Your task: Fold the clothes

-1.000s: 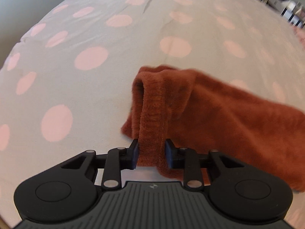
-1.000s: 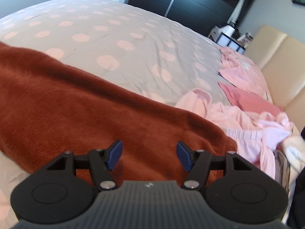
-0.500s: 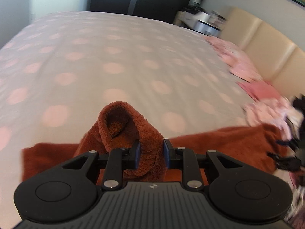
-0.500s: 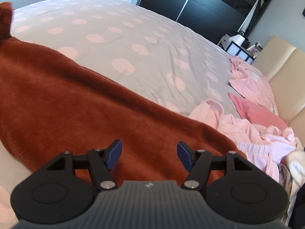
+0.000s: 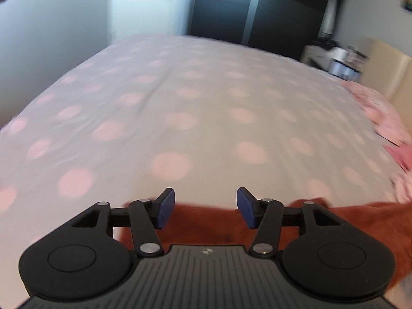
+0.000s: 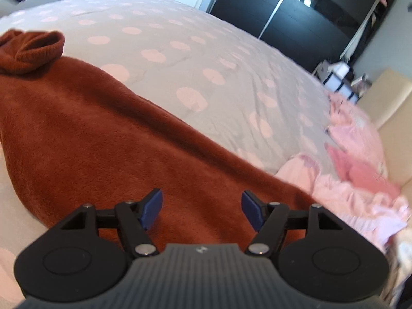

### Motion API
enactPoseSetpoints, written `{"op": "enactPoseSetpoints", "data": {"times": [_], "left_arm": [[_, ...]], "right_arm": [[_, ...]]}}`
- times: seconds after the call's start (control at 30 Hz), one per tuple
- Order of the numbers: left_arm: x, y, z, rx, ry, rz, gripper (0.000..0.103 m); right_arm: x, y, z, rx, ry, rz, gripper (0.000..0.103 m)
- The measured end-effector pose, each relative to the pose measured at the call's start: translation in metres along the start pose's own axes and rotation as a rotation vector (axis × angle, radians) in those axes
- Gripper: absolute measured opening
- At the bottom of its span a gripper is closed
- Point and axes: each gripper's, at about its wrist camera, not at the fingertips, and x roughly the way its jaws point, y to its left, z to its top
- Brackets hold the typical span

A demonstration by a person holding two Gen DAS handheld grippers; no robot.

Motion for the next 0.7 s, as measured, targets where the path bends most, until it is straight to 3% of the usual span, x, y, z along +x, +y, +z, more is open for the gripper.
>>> {"op": "enactPoseSetpoints", "data": {"times": [0.17,0.47,0.5,0.53,0.6,0.7], "left_arm": [[0.021,0.055,-0.031,-0.081,0.053,0.102,0.052],[0.045,0.116,-0.086,-0.358,0.129,0.038,0.053],[0.043,0.116,-0.086,-0.366,0.112,0.032,0.048],[0.041,0.117,-0.084,-0.384,0.114,0.025,0.026],[0.038,0.12,-0.08,-0.42,0.118,0.012,0.022],[0.024,0.111,-0.071,-0.366,0.113,0.098,0.017]], "right_arm": [[0.005,-0.003,0.0,0.087,0.016,0.047,0.071],[0.007,-0.003,-0.003,0.139,0.017,0.105,0.071],[0.007,-0.003,-0.003,0.142,0.014,0.103,0.071],[0.006,-0.002,-0.002,0.14,0.012,0.099,0.071],[0.006,0.0,-0.002,0.125,0.016,0.098,0.071],[0.008,0.002,-0.001,0.11,0.032,0.086,0.071]]}}
